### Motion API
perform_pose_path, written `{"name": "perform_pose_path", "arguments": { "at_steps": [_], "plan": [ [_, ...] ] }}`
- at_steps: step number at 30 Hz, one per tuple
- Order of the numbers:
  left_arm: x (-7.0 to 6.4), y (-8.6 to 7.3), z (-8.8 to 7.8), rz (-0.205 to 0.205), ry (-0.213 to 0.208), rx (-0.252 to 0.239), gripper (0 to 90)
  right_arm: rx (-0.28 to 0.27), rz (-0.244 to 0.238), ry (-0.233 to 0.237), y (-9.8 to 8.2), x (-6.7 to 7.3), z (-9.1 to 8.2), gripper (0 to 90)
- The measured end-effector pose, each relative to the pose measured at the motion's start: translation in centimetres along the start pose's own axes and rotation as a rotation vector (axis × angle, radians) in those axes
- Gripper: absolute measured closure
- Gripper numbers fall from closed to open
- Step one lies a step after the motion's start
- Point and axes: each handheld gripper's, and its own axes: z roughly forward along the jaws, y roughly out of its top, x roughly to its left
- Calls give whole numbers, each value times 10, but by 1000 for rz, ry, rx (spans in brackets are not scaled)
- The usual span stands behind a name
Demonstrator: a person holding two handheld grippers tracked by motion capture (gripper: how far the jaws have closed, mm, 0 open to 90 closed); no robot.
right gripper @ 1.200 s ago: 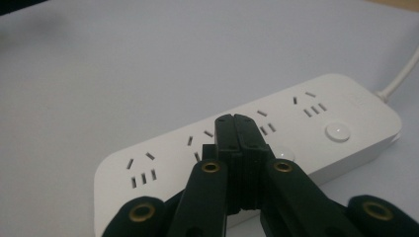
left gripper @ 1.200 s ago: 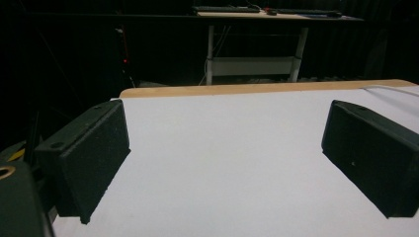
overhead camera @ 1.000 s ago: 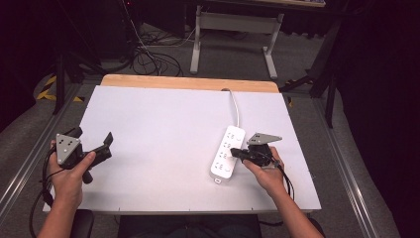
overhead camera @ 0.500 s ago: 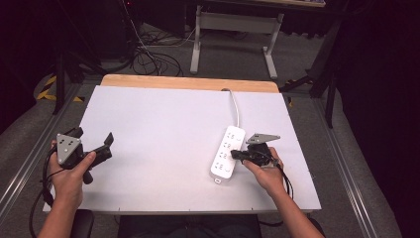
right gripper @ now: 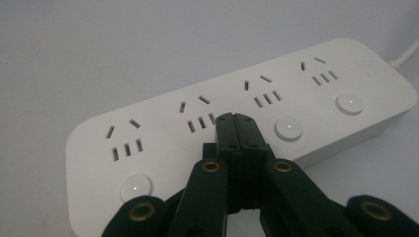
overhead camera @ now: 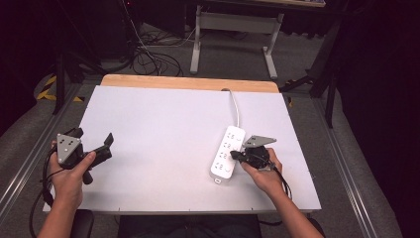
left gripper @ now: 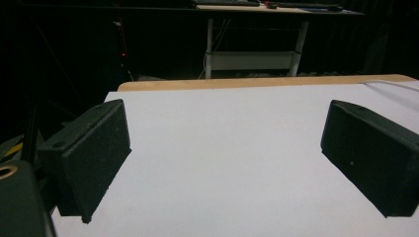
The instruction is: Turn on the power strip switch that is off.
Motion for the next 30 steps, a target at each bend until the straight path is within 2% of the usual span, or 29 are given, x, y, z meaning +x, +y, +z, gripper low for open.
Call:
{"name": "perform_pose_path", "arguments": {
  "at_steps": [2, 5, 9, 12, 15, 20, 30],
  "plan": [
    [0, 0, 0, -2, 0, 1, 55, 5, -24, -7, 1, 2, 0, 900],
    [-1, -1, 1, -4, 1, 0, 55, 14, -27, 2, 1, 2, 0, 900],
    [0, -1, 0, -4, 4, 2, 55, 31, -64, -30, 3, 7, 1, 900],
    [0, -1, 0, -4, 5, 3, 56, 40, -46, -17, 4, 5, 1, 900],
    [0, -1, 0, -2, 3, 5, 56, 54, -69, -27, 6, 7, 1, 900],
    [0, -2, 0, -5, 8, 7, 55, 74, -75, -22, 9, 10, 5, 900],
    [1, -2, 1, 1, 6, 8, 57, 73, -62, -17, 9, 9, 5, 900]
  ]
}}
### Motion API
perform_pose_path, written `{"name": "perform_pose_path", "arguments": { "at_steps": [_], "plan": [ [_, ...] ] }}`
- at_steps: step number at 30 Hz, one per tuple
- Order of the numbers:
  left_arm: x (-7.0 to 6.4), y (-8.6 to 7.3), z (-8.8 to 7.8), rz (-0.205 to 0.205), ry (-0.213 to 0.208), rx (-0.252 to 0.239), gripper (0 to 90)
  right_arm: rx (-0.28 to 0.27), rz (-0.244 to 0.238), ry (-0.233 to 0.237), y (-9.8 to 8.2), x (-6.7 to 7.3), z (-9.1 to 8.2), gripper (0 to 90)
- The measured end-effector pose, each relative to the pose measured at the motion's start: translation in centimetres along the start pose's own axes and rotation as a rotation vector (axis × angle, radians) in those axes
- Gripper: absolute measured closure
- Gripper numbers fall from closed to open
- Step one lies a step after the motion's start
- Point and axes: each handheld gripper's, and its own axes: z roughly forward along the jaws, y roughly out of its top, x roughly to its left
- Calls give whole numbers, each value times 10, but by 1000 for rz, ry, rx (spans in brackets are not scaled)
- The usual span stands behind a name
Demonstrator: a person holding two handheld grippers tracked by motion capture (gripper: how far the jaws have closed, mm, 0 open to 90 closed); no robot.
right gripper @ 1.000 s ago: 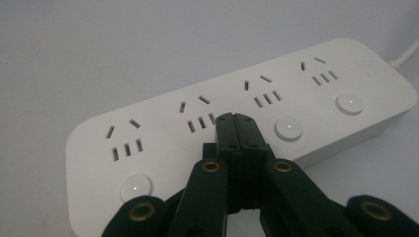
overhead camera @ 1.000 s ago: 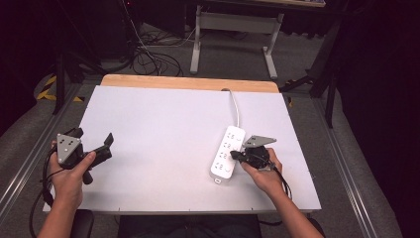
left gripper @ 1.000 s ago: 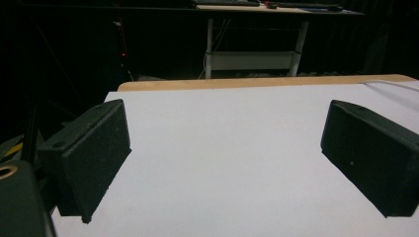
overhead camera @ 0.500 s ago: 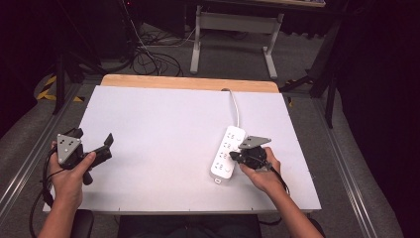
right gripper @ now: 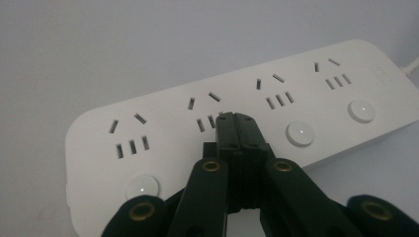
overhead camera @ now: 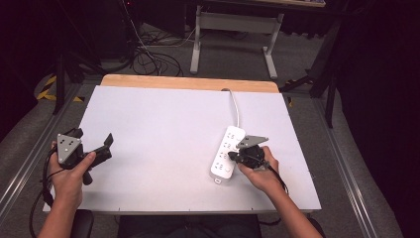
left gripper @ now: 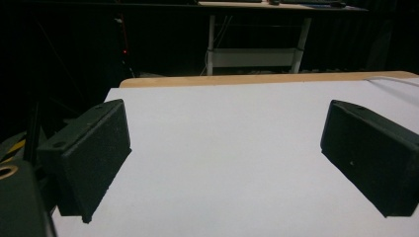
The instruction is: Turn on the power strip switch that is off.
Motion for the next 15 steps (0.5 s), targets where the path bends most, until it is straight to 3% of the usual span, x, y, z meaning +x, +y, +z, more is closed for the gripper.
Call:
{"name": "perform_pose_path", "arguments": {
  "at_steps": [15],
  "plan": [
    [-1, 0, 1, 5, -1, 3, 66, -4, -22, -16, 0, 2, 0, 900]
  ]
}}
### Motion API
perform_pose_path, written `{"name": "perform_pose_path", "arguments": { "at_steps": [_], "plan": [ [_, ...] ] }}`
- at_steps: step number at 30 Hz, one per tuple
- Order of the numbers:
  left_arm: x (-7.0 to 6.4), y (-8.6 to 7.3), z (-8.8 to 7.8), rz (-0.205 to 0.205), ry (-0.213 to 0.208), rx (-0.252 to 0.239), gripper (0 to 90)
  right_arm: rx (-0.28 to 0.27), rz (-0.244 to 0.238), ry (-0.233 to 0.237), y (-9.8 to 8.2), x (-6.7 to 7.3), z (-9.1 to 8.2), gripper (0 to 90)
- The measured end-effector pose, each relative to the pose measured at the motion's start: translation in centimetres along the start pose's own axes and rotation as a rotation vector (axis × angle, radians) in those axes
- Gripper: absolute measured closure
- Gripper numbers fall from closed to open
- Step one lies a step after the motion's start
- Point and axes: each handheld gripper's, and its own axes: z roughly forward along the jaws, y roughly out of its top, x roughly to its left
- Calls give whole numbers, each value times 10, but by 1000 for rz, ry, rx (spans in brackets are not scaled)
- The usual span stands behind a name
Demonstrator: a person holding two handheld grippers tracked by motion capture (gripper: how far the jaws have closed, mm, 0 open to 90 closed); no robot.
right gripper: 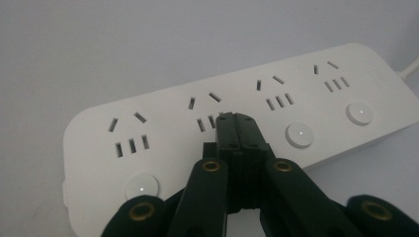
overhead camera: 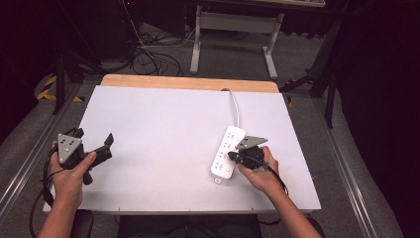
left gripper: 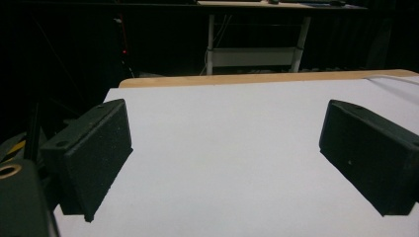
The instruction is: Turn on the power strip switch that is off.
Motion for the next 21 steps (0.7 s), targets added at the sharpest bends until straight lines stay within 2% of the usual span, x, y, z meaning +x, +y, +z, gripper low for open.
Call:
{"name": "perform_pose_path", "arguments": {
  "at_steps": [21],
  "plan": [
    [1, 0, -1, -5, 3, 4, 68, -15, 6, -9, -2, 1, 0, 900]
  ]
}}
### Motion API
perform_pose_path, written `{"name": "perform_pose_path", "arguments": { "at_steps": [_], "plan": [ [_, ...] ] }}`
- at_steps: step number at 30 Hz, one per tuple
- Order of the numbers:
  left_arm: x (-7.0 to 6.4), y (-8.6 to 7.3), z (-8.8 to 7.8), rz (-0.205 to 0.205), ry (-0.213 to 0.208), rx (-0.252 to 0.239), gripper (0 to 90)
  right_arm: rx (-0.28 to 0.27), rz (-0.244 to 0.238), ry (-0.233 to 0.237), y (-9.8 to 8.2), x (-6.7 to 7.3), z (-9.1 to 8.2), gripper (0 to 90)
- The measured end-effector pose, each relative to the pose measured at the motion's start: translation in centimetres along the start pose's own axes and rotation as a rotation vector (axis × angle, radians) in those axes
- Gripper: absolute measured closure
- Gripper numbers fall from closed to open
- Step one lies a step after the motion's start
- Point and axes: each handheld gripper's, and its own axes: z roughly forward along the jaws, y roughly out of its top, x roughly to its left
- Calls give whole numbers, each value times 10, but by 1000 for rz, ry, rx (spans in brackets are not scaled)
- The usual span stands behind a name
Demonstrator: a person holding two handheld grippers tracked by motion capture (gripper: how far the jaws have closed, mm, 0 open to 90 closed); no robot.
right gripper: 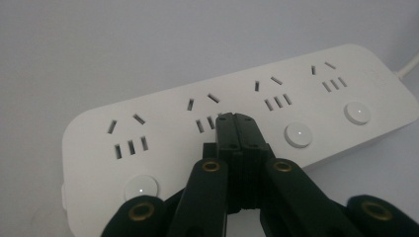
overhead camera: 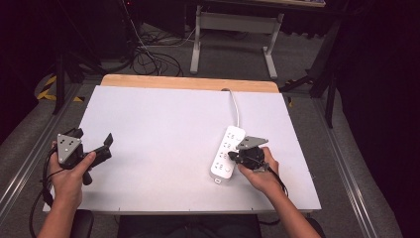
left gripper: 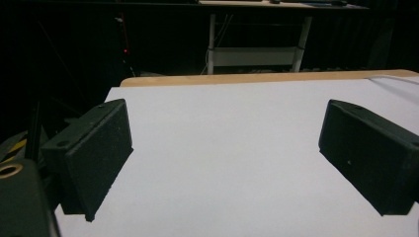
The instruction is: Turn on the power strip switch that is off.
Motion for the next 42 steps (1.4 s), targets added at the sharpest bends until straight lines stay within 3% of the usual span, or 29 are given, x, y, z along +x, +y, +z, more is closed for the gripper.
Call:
{"name": "perform_pose_path", "arguments": {
  "at_steps": [21, 36, 42],
  "plan": [
    [1, 0, 0, -1, -2, -2, 69, -29, 41, 9, -4, -1, -2, 900],
    [2, 1, 0, -6, -5, -5, 70, -58, -9, -17, -4, 0, -4, 900],
    [2, 1, 1, -3, -5, -5, 70, -162, 28, -16, -4, -6, -14, 900]
  ]
}}
